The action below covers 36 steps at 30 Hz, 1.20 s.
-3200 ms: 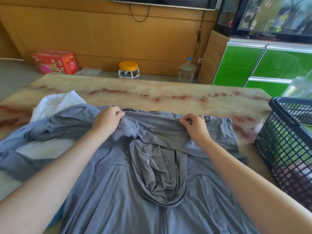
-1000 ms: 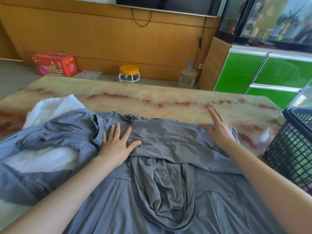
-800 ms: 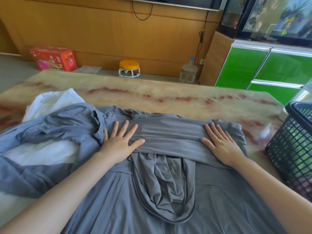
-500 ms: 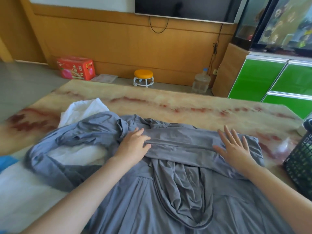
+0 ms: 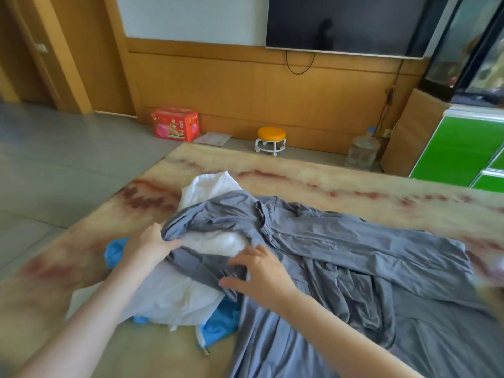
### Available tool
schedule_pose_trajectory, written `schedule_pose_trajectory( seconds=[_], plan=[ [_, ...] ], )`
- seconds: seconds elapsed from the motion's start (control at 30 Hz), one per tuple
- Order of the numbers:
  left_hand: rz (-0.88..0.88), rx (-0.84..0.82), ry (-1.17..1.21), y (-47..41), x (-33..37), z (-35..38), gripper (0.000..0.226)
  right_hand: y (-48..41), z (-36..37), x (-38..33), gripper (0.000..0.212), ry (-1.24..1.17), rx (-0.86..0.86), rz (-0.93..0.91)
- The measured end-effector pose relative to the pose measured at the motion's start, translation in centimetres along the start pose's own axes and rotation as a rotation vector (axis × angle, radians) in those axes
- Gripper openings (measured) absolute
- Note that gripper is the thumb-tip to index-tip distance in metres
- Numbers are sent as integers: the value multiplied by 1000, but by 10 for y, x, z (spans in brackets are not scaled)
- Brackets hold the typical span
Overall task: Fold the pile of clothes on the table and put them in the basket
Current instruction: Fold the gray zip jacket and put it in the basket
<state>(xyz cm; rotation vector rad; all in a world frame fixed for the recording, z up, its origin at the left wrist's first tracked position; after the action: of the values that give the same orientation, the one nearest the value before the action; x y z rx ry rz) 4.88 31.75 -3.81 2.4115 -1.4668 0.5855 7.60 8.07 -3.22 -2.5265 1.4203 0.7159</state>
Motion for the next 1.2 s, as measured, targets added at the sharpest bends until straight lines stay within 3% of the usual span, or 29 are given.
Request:
schedule_pose_trajectory(
  seconds=[0.07, 0.13, 0.3, 0.4, 0.47, 0.67, 0.77, 0.87, 0.97, 1.03, 1.1, 1.2],
  plan=[
    [0, 72, 215, 0, 4, -7, 50, 3, 18, -15, 47, 152, 16, 3],
    [3, 149, 423, -1, 14, -15, 41, 5, 22, -27, 31, 115, 100, -18],
    [85, 304, 804, -12, 53, -31, 23, 8, -25, -20, 8, -541, 56, 166],
    [157, 221, 1027, -21, 95, -21, 14, 4, -77, 13, 18, -636, 202, 243],
    [221, 126, 1101, -24, 129, -5, 18, -1, -94, 51, 24, -652, 188, 357],
    [481, 8, 954, -30, 224, 42, 25, 5, -132, 172, 26, -902, 192, 617],
    [549, -139, 950, -29, 268, 71, 30, 23, -154, 227, 23, -867, 150, 714],
    [666, -124, 686, -29, 286, 93, 34, 35, -176, 288, 27, -321, 235, 838],
    [708, 33, 394, -40, 264, 93, 38, 41, -175, 310, 61, 161, 185, 908],
    [703, 117, 232, -54, 239, 88, 37, 44, -161, 306, 78, 124, 206, 863],
    [713, 128, 90, -63, 222, 87, 32, 46, -146, 301, 71, 105, 233, 817],
    [632, -98, -127, -70, 198, 109, 42, 48, -124, 299, 60, 212, 205, 731]
  ],
)
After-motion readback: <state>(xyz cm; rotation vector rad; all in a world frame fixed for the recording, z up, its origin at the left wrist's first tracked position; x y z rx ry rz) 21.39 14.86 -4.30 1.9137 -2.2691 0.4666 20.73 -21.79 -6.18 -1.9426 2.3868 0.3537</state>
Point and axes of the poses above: each hand's wrist, its own y-axis away from the middle knuckle, its own z-axis out of the palm, x = y × z, the point moved 7 cm from there along -y, towards the middle knuckle, and after that the axes turned 15 degrees about z, right-handed, at the moved point
